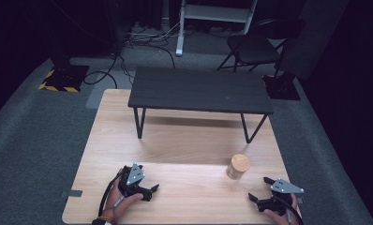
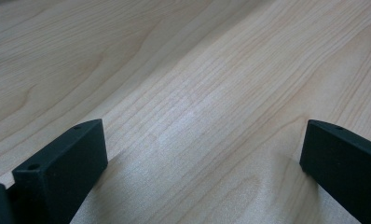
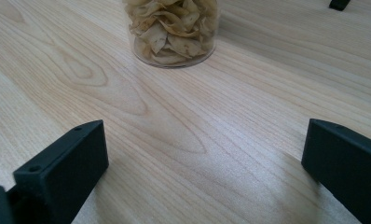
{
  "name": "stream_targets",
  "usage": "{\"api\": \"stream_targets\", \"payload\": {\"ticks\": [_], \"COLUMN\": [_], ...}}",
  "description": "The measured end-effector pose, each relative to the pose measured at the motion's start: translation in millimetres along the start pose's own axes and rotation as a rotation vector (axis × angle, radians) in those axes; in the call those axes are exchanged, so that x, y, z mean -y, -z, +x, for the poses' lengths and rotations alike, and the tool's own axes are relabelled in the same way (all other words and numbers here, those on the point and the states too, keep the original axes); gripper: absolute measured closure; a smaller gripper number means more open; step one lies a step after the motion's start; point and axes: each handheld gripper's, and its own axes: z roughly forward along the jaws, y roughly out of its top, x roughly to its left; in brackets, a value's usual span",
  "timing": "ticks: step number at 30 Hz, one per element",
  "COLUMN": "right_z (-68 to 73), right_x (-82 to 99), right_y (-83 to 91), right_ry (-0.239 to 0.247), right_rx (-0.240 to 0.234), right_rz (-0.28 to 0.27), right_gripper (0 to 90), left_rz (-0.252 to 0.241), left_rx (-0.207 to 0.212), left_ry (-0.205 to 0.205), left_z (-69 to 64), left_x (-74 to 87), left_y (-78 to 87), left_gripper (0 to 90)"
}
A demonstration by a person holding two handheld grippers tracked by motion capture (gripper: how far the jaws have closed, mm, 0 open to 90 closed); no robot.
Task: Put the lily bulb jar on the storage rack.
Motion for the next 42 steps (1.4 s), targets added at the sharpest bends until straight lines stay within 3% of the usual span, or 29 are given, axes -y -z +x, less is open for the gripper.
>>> {"api": "stream_targets", "payload": {"ticks": [22,23,26,32,37,42], "right_z": [-2.4,-4.1,-6.9,-7.2,-3.9,-4.5], "right_x": [-3.3,-8.1,-16.5,-47.0,-71.5,-87.3], "right_y": [0.5,0.7,2.9,-1.4,-12.6,-24.1], "right_ry": [0.0,-0.028,-0.051,0.005,0.038,0.041], "right_rx": [-0.014,-0.02,-0.049,-0.112,-0.121,-0.127], "right_rz": [0.012,0.026,0.021,0.003,0.017,0.021], "right_gripper": [0.0,0.1,0.3,0.3,0.3,0.3], "left_rz": [0.0,0.0,0.0,0.0,0.0,0.0], "left_rx": [-0.001,-0.001,0.004,0.006,0.007,0.008], "left_ry": [0.001,0.001,-0.002,-0.002,-0.004,-0.004], "left_z": [-0.2,-0.1,0.4,0.5,0.7,0.8], "left_x": [-0.2,-0.2,-0.2,-0.1,-0.1,-0.1], "left_y": [0.0,0.0,0.0,0.0,0.0,0.0], "left_gripper": [0.5,0.5,0.5,0.5,0.5,0.5]}}
